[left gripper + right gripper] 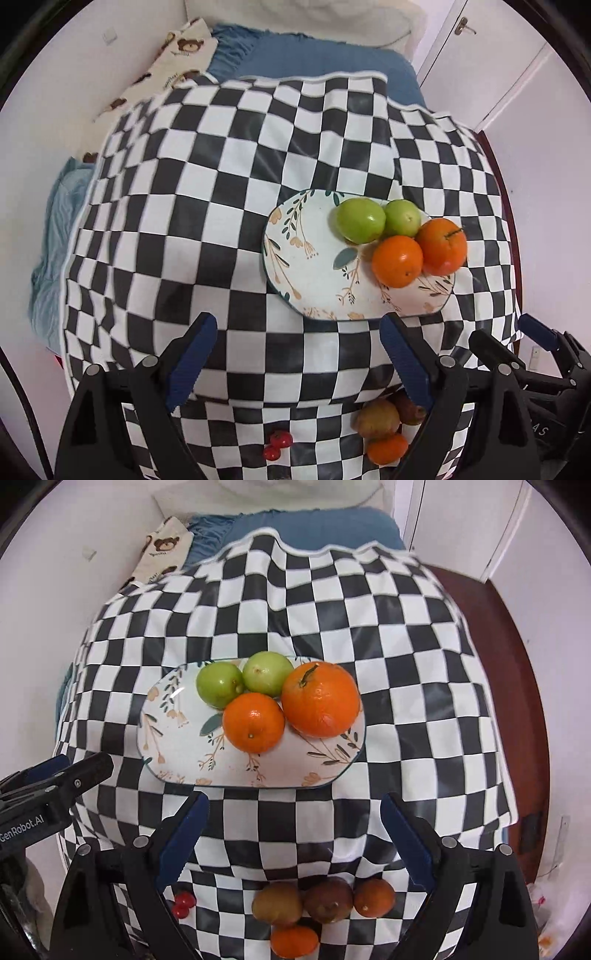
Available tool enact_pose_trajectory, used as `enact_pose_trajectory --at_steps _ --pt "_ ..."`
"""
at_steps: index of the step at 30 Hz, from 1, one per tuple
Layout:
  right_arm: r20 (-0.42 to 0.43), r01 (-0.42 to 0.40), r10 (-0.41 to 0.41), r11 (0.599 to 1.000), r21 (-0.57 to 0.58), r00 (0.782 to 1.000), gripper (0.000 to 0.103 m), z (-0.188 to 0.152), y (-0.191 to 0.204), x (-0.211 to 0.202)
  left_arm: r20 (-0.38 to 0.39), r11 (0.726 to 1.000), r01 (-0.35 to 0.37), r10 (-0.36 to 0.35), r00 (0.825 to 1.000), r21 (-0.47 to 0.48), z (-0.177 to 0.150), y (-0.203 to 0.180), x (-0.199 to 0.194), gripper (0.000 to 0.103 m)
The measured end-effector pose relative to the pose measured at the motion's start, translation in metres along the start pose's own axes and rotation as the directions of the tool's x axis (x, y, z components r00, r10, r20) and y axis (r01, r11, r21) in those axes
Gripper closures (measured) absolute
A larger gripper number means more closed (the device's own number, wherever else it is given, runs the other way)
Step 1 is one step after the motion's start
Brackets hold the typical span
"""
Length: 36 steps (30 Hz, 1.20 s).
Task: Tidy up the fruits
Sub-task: 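Set the green apple and tangerine on the plate and open both tools, then lower the left tool to a red apple while the right approaches an orange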
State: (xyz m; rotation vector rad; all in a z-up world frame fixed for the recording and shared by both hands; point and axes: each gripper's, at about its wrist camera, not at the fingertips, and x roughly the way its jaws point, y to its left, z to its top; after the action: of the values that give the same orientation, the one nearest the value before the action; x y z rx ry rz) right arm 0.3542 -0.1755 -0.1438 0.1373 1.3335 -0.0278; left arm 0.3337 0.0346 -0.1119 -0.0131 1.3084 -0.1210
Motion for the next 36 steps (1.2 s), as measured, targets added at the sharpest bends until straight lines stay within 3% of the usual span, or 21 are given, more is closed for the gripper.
enact_pose_trajectory --at_steps 15,22,26,29,32,36 --pt "0.167 0.007 -0.006 1.000 -0.009 0.986 0.007 -0.050 0.003 -0.083 0.117 0.999 -0.002 -0.003 0.993 0.047 -0.056 -0.013 -0.067 0.013" --pt "0.203 -0.062 0.053 0.997 0.038 0.978 0.007 -0.068 -0.006 -0.109 0.141 0.998 0.019 -0.027 0.990 0.058 -0.073 -0.020 -0.088 0.013" --pt "0.146 -0.138 0.123 0.985 0.099 0.982 0.007 -0.085 -0.022 -0.093 0.080 0.995 0.048 -0.055 0.995 0.088 -0.087 -0.030 -0.067 0.011" --pt "0.040 -0.179 0.175 0.967 0.181 0.984 0.007 -0.103 -0.043 -0.055 0.000 0.991 0.054 -0.054 0.999 0.120 -0.103 -0.041 -0.031 0.007" --pt "-0.069 -0.228 0.259 0.927 0.297 0.963 0.007 -0.130 -0.067 -0.011 -0.107 0.989 0.044 -0.029 0.994 0.141 -0.119 -0.053 0.012 0.007" --pt "-0.181 -0.260 0.360 0.871 0.418 0.915 0.007 -0.172 -0.084 0.049 -0.193 0.990 0.010 0.018 0.981 0.142 -0.137 -0.058 0.053 0.007"
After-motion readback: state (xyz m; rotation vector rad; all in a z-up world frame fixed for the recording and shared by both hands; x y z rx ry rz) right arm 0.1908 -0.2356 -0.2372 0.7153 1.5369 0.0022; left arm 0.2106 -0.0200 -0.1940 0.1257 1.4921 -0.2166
